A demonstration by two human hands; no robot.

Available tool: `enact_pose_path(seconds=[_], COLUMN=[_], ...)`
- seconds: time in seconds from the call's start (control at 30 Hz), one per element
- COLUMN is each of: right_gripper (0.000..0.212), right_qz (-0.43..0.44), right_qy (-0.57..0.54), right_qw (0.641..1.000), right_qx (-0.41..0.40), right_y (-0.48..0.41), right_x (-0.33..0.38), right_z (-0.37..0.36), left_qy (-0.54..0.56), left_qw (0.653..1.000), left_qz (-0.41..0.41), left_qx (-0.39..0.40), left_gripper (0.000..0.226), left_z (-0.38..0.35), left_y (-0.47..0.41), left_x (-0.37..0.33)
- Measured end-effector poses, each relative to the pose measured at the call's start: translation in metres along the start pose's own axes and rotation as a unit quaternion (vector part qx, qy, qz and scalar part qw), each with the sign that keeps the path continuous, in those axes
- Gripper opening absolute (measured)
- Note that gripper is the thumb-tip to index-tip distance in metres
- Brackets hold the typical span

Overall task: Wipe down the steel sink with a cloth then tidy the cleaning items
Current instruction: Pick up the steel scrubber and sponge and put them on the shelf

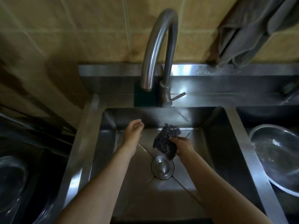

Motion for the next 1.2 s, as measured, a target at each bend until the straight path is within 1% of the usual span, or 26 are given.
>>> enact_pose_path(seconds=[0.07, 0.2, 0.27, 0.37, 0.43, 0.5, 0.6, 0.63, 0.73, 0.8, 0.9, 1.03, 1.13, 1.2], right_gripper=[0.031, 0.027, 0.024, 0.025, 0.026, 0.027, 0.026, 0.026, 0.03, 0.032, 0.028, 0.033, 0.031, 0.03], right_qz=[0.0, 0.006, 0.003, 0.001, 0.001, 0.001, -0.002, -0.004, -0.015, -0.02, -0.023, -0.023, -0.021, -0.019], right_qy=[0.0, -0.044, -0.058, -0.075, -0.09, -0.1, -0.105, -0.103, -0.106, -0.105, -0.105, -0.102, -0.099, -0.093], right_qw=[1.0, 0.999, 0.998, 0.996, 0.995, 0.994, 0.994, 0.994, 0.994, 0.994, 0.994, 0.994, 0.995, 0.995], right_qx=[0.008, 0.028, 0.04, 0.045, 0.043, 0.042, 0.04, 0.037, 0.027, 0.027, 0.032, 0.029, 0.027, 0.02], right_y=[0.001, 0.002, 0.002, 0.001, -0.001, -0.003, -0.008, -0.01, -0.017, -0.019, -0.02, -0.022, -0.025, -0.026], right_x=[0.011, 0.03, 0.037, 0.045, 0.047, 0.048, 0.047, 0.047, 0.043, 0.041, 0.042, 0.044, 0.044, 0.044], right_z=[-0.003, -0.008, -0.011, -0.014, -0.015, -0.015, -0.016, -0.016, -0.02, -0.022, -0.025, -0.027, -0.026, -0.026], left_qy=[-0.03, -0.111, -0.172, -0.282, -0.333, -0.37, -0.396, -0.417, -0.496, -0.515, -0.5, -0.467, -0.436, -0.435], left_qw=[0.999, 0.99, 0.979, 0.949, 0.931, 0.914, 0.899, 0.888, 0.839, 0.822, 0.829, 0.848, 0.866, 0.872], left_qz=[-0.027, -0.081, -0.106, -0.139, -0.149, -0.165, -0.187, -0.192, -0.221, -0.243, -0.249, -0.242, -0.233, -0.206], left_qx=[-0.009, -0.016, -0.018, -0.014, -0.013, -0.01, 0.006, 0.01, 0.0, 0.002, 0.028, 0.062, 0.07, 0.085], left_gripper=[0.026, 0.035, 0.038, 0.04, 0.043, 0.045, 0.049, 0.048, 0.038, 0.035, 0.029, 0.023, 0.035, 0.055], left_z=[-0.003, -0.008, -0.011, -0.014, -0.013, -0.009, -0.004, -0.003, -0.002, -0.001, 0.002, 0.002, 0.001, -0.001], left_y=[-0.016, -0.051, -0.066, -0.083, -0.094, -0.102, -0.112, -0.114, -0.114, -0.115, -0.119, -0.115, -0.117, -0.126], left_x=[-0.012, -0.03, -0.036, -0.037, -0.033, -0.03, -0.026, -0.024, -0.025, -0.025, -0.027, -0.038, -0.04, -0.038])
Point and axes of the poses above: each hand's wrist, its own y-axis away from the middle knuckle, its own z-axis out of the back of the hand, x = y × z, the point moved 2 cm from there along -y, towards the middle knuckle, and after that the axes turned 8 degrees about -z, right-handed, at the moved point
